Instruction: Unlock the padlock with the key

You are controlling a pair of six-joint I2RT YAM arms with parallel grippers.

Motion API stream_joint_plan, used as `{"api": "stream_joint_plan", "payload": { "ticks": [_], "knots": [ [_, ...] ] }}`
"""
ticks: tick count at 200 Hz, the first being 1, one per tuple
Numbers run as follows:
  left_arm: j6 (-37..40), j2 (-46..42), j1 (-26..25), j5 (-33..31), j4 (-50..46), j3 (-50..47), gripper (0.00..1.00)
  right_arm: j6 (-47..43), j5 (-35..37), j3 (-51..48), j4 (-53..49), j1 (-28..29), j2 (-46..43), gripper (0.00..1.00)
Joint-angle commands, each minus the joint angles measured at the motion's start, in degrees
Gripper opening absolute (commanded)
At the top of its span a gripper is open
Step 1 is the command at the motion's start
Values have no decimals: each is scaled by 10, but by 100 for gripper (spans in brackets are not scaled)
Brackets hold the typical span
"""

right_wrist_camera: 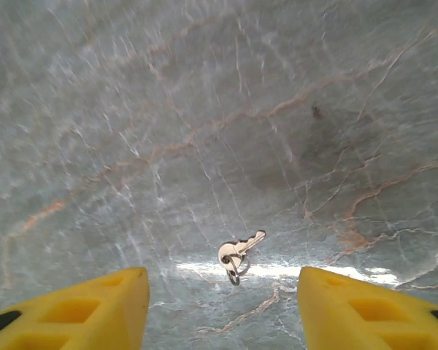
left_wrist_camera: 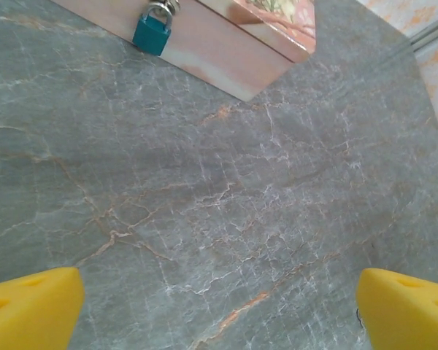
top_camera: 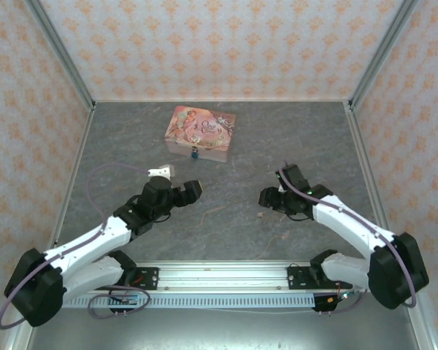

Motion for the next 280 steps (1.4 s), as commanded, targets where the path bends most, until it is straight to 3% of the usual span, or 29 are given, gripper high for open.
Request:
{"api": "stream_joint_plan", "payload": {
  "ticks": [1,61,108,136,190,245,280],
  "knots": [
    [-6,31,-18,-3,27,38,96,34,47,1,7,30,39,52],
    [-7,75,-36,-15,24,54,97,55,61,15,27,64,124,38],
    [-6,72,-37,-23,16,55,97,59,70,16,35,68,147,31],
    [-4,66,-38,-29,4,57,97,56,65,19,34,68,151,22],
    [-3,40,-37,-42,-13,57,98,29,77,16,34,68,124,3],
    [-22,-11,-38,-52,-46,60,98,-62,87,32,36,68,72,0],
    [-76,-37,-38,-20,-54,70,98,-117,48,33,85,68,18,0]
  ]
}}
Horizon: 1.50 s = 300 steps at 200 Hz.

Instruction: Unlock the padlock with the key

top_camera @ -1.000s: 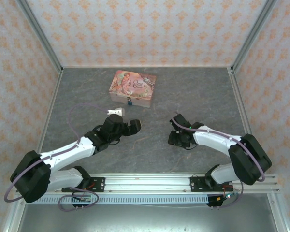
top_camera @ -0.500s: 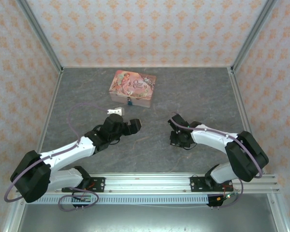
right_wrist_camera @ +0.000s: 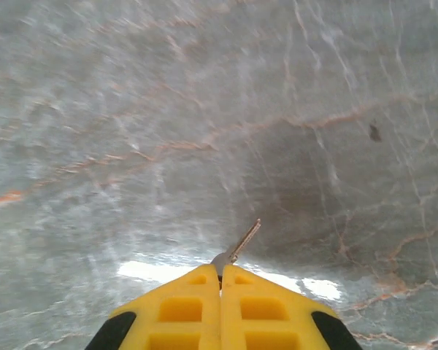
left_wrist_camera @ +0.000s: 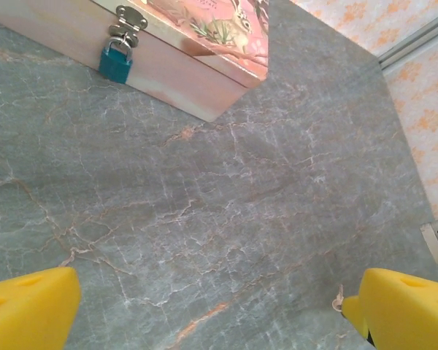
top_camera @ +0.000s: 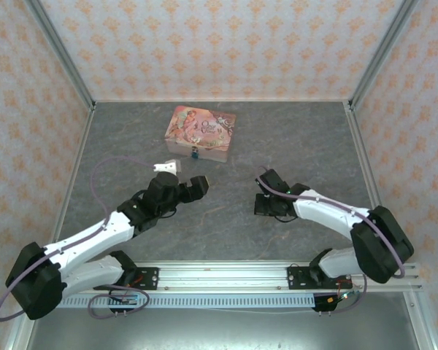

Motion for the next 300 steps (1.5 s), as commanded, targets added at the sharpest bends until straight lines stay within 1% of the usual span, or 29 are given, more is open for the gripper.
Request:
{"api": "stream_joint_plan", "payload": {
  "ticks": [1,16,30,49,63,84,101,124,151,184,215,255,300],
  "knots": [
    [-52,-19,-5,14,-20,25,98,-61,-19,16,45,4,-45,0],
    [-91,-19,-5,36,-19,35,98,-86,-48,16,77,4,-63,0],
    [-130,-16,-5,62,-8,42,98,-110,-75,17,110,4,-100,0],
    [-164,-7,-5,106,39,47,97,-139,-119,15,162,4,-133,0],
    [-168,3,-5,147,81,58,92,-159,-157,13,204,4,-150,0],
    [-162,16,-5,194,110,83,82,-197,-221,19,246,4,-168,0],
    [-158,26,-5,224,125,101,76,-221,-265,29,258,4,-174,0],
    [-156,45,-5,266,145,124,69,-244,-302,52,249,4,-173,0],
    [-158,64,-5,290,152,137,58,-258,-329,74,231,5,-169,0],
    [-160,84,-5,307,161,146,48,-261,-340,81,223,4,-166,0],
    [-166,89,-5,310,173,143,41,-261,-343,81,221,4,-164,0],
    [-167,88,-5,308,174,143,30,-255,-341,79,223,4,-159,0],
    [-164,86,-6,309,167,144,25,-242,-334,72,241,4,-160,0]
  ]
}}
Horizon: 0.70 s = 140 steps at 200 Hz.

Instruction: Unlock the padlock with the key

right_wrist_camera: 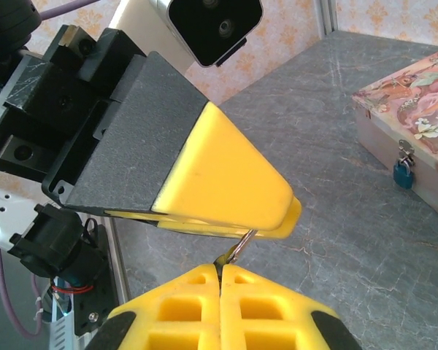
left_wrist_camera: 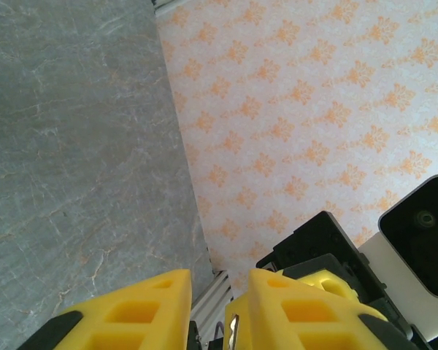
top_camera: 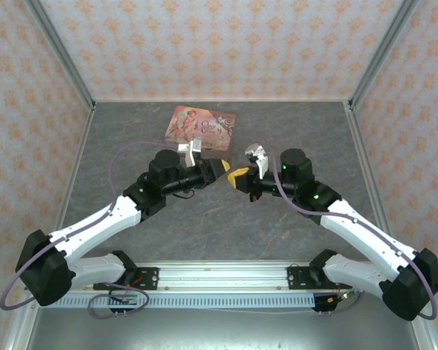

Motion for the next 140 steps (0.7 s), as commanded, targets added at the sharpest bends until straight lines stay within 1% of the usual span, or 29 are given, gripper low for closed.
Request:
{"api": "stream_joint_plan", "payload": {
  "ticks": [1,38,61,86,95,108,121,140],
  "knots": [
    [3,-5,-6,11,18,15,25,5,-4,7,22,4,1,0],
    [4,-5,-7,12,16,14,24,12,0,2,34,5,0,0],
    [7,-7,-8,13,17,17,15,14,4,2,32,4,0,0],
    [16,-12,-8,4,13,16,0,16,18,4,20,4,-3,0],
    [21,-16,-8,-3,7,17,0,18,27,5,14,4,-4,0],
    [33,-24,-8,-17,-2,18,0,23,40,4,3,4,-11,8],
    [48,-34,-8,-35,-11,19,0,31,51,-2,3,3,-24,20],
    [72,-49,-9,-64,-16,20,0,54,69,-18,20,2,-46,33]
  ]
}}
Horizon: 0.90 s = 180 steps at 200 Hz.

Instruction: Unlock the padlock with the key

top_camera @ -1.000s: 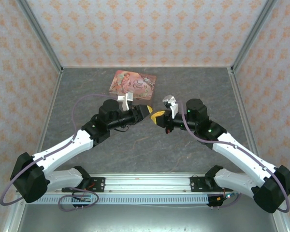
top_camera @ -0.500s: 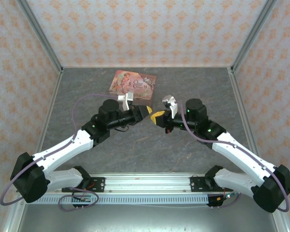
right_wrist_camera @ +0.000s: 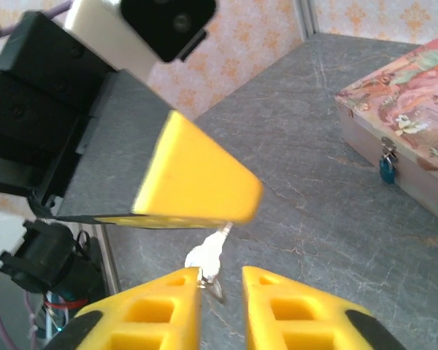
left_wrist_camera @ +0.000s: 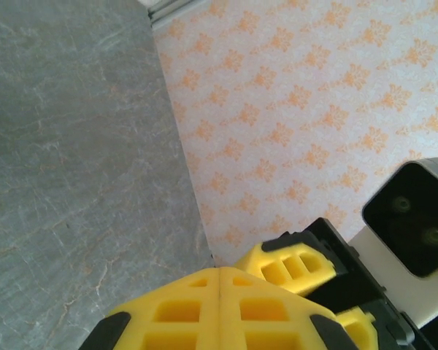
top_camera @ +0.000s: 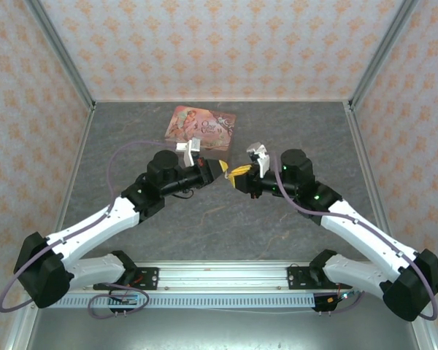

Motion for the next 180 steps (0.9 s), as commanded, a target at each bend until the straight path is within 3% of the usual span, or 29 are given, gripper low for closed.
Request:
{"api": "stream_joint_plan", "payload": {
  "ticks": [1,36,64,102,133,180],
  "knots": [
    [45,-32,-5,-45,-10,19,0,24,35,-17,21,1,-37,34],
    [79,-54,-5,-84,12,20,0,99,43,-44,82,-7,-73,55],
    [100,-67,-6,-90,51,20,0,203,-5,-50,181,-10,-65,65],
    [119,-76,-7,-89,72,32,0,317,-61,-30,266,-9,-21,66],
    [119,-76,-9,-86,76,39,0,327,-71,-10,259,-2,2,66],
    [119,-75,-12,-88,75,39,0,341,-87,11,287,4,36,59]
  ]
}}
